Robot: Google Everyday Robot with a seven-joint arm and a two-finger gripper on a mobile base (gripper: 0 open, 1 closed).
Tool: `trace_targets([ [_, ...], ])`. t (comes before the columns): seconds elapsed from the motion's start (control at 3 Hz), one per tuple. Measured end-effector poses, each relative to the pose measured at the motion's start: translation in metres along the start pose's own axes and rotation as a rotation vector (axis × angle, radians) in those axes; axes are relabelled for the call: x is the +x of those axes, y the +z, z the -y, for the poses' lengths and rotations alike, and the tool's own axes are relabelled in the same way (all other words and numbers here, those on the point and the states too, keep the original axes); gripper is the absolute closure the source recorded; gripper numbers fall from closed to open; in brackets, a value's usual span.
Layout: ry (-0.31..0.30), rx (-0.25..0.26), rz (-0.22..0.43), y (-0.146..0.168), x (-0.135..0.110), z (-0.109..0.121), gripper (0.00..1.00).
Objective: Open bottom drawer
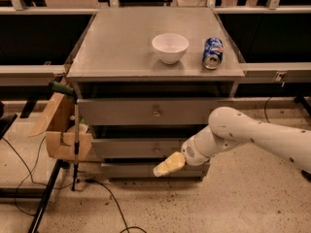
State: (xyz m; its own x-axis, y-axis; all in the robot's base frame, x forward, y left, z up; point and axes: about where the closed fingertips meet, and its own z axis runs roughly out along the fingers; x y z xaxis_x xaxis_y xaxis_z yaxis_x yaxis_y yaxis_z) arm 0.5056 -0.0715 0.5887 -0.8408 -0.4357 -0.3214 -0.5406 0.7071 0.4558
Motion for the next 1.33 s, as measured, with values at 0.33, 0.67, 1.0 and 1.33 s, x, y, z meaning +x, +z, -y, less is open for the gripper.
trace_targets([
  [0.33, 0.054, -0.009, 0.032, 0.002, 0.000, 0.005, 0.00],
  [0.67, 0.161, -0.005, 0.062, 0.023, -0.010, 0.034, 0.00],
  [1.0, 0.336, -0.026, 0.068, 0.082, -0.020, 0.090, 0.00],
  [1.33, 0.475, -0.061, 0.036, 0.140, -0.029, 0.130, 0.00],
])
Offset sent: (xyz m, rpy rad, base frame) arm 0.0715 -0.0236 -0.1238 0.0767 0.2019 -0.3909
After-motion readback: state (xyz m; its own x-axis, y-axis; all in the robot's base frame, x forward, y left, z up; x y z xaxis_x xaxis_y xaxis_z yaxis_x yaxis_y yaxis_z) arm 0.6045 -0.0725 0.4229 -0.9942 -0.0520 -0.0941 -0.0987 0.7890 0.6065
